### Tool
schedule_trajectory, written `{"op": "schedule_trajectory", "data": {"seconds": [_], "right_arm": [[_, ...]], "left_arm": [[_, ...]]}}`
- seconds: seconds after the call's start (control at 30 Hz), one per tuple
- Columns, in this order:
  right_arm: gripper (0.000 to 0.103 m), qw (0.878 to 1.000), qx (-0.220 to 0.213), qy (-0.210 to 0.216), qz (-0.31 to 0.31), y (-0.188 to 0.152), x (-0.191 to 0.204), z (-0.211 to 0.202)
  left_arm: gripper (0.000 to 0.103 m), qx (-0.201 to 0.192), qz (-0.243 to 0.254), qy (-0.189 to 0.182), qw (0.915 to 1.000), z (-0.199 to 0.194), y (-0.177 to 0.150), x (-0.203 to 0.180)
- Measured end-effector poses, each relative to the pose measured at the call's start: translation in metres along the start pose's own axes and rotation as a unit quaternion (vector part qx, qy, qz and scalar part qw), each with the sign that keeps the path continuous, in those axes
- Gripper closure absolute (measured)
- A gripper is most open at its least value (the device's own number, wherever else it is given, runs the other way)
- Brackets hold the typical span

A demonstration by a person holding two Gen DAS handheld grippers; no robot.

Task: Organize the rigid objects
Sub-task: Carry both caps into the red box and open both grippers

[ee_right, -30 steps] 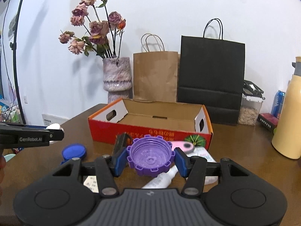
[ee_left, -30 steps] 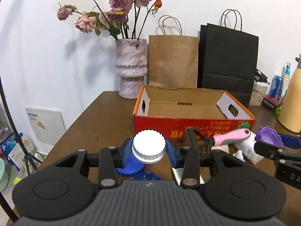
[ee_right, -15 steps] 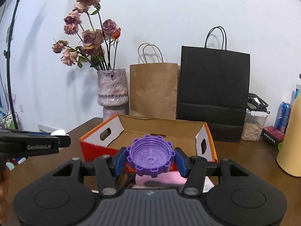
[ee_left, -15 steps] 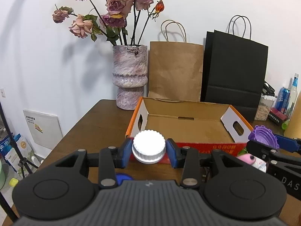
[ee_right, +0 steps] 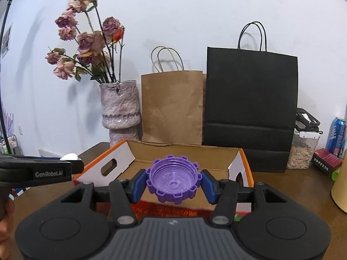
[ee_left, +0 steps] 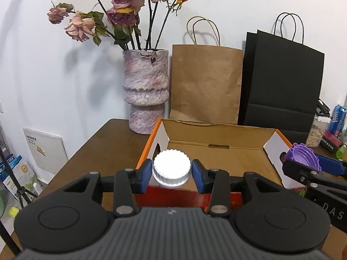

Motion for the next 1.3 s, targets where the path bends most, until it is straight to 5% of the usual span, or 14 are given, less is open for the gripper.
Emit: {"op": "schedule_trajectory", "data": {"seconds": [1.0, 1.1, 1.17, 1.23, 1.3], "right_arm": [[0.050, 0.998, 0.055, -0.020, -0.007, 0.019, -0.026, 0.097], [0.049, 0.997, 0.067, -0.024, -0.008, 0.015, -0.027, 0.100], [0.033, 0.997, 0.074, -0.031, -0.006, 0.013, -0.029, 0.102], [0.015, 0.997, 0.072, -0.039, -0.002, 0.013, -0.032, 0.101], [0.010, 0.996, 0.072, -0.044, 0.003, 0.013, -0.036, 0.100]], "left_arm": [[0.061, 0.040, 0.024, 0.024, 0.9986, 0.096, 0.025, -0.009], [0.042, 0.040, 0.027, 0.028, 0.9984, 0.097, 0.025, -0.009], [0.015, 0.035, 0.027, 0.035, 0.9984, 0.096, 0.026, -0.008], [0.000, 0.027, 0.026, 0.041, 0.9984, 0.094, 0.028, -0.006], [0.000, 0.023, 0.024, 0.045, 0.9984, 0.093, 0.029, -0.004]]}}
Point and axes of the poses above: each gripper's, at about its wrist camera, not at the fingertips, and z roughly the way its jaws point, x to its left, y to its top, the point moved 10 cm from there along z, roughly the way its jaws point, and after that the axes turned 10 degrees about x, right-handed, at the moved point
